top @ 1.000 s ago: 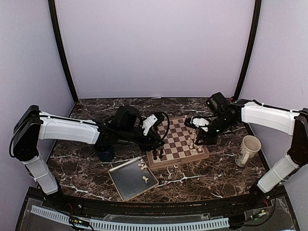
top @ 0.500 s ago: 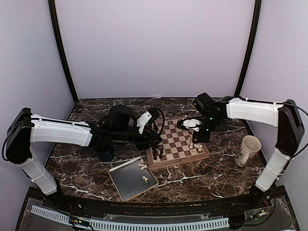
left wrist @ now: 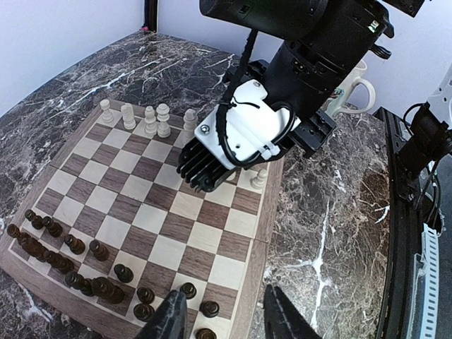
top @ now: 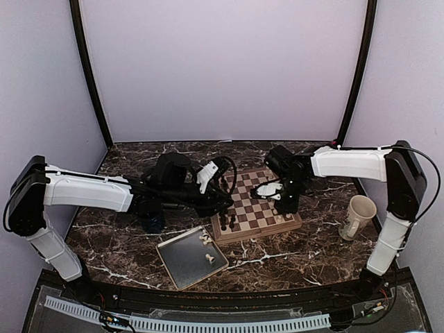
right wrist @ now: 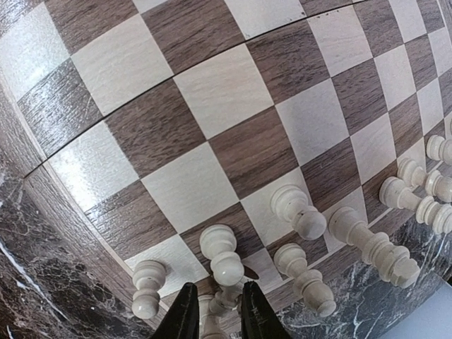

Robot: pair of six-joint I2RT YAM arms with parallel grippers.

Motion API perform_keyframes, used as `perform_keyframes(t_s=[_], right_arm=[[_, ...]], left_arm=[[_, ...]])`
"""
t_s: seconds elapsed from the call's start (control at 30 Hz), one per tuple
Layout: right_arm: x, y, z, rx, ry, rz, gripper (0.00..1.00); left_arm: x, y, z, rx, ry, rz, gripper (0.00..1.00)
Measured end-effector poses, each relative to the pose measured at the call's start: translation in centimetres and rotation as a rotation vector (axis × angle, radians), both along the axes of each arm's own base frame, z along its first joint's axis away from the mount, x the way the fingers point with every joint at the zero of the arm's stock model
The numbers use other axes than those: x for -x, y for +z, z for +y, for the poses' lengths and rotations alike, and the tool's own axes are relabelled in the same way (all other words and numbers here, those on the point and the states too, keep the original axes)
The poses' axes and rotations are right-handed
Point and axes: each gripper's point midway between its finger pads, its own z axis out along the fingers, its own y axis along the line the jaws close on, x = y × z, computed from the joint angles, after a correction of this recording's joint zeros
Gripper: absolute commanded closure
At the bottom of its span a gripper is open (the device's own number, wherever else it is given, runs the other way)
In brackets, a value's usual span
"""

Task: Set up the chess pieces on the board
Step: Move the pawn on the chessboard.

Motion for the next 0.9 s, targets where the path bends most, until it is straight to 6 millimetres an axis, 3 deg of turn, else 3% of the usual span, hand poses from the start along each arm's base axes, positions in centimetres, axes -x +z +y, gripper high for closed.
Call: perform_keyframes(t_s=[0.57, 0.9], right_arm=[[-0.2, -1.5, -0.1, 0.062, 0.001, 0.007, 0.8], [1.5, -1.4, 2.0, 0.009, 0.033, 0.053, 0.8]], left_arm=[[0.0, 0.1, -0.1, 0.007, -0.002, 0.001, 0.61], [0.0, 0.1, -0.1, 0.008, 0.0, 0.003, 0.61]])
